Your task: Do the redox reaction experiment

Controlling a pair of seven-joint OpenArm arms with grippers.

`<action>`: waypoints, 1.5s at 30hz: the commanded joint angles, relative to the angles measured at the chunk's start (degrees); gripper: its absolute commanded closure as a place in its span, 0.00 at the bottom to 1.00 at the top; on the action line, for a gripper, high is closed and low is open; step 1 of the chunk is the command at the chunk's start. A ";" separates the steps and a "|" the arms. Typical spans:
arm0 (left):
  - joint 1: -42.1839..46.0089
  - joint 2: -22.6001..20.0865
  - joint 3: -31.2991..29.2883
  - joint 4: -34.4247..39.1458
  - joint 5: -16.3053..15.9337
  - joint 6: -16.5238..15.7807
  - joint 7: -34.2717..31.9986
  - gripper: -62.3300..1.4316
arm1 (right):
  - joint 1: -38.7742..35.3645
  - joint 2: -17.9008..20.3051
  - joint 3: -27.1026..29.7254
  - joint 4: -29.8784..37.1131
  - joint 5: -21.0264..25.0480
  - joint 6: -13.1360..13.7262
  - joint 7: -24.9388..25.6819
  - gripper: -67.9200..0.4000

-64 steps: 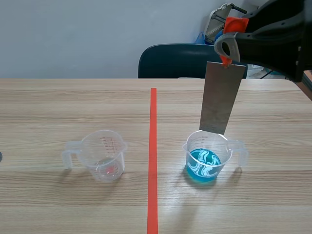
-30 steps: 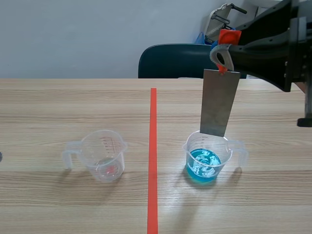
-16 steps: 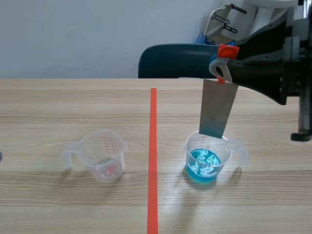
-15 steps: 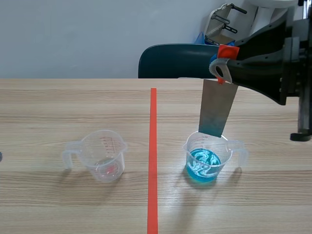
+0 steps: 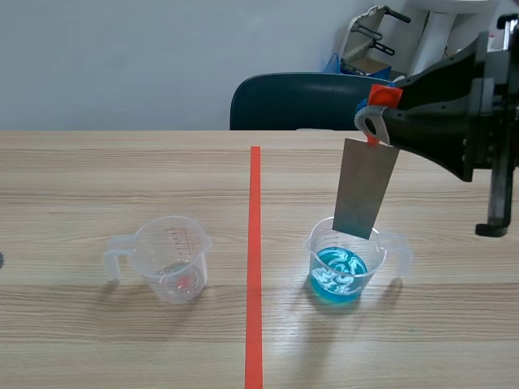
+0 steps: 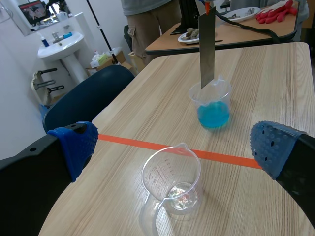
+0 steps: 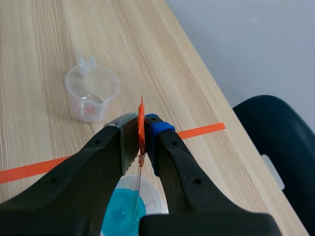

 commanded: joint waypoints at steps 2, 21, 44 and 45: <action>-0.35 0.44 -0.13 0.72 -0.57 0.09 -0.98 0.00 | 0.39 -0.02 -0.33 -0.44 0.63 0.02 1.09 0.98; -0.37 0.44 -0.13 0.72 -0.59 0.09 -0.98 0.00 | 0.44 -6.21 -3.02 -7.69 -7.65 0.42 6.71 0.98; -0.37 0.44 -0.13 0.72 -0.59 0.09 -1.03 0.00 | 0.79 -12.98 -6.64 -18.14 -26.27 0.42 19.98 0.98; -0.37 0.44 -0.13 0.72 -0.59 0.09 -1.03 0.00 | 0.87 -13.18 -6.71 -18.45 -26.88 0.42 20.35 0.98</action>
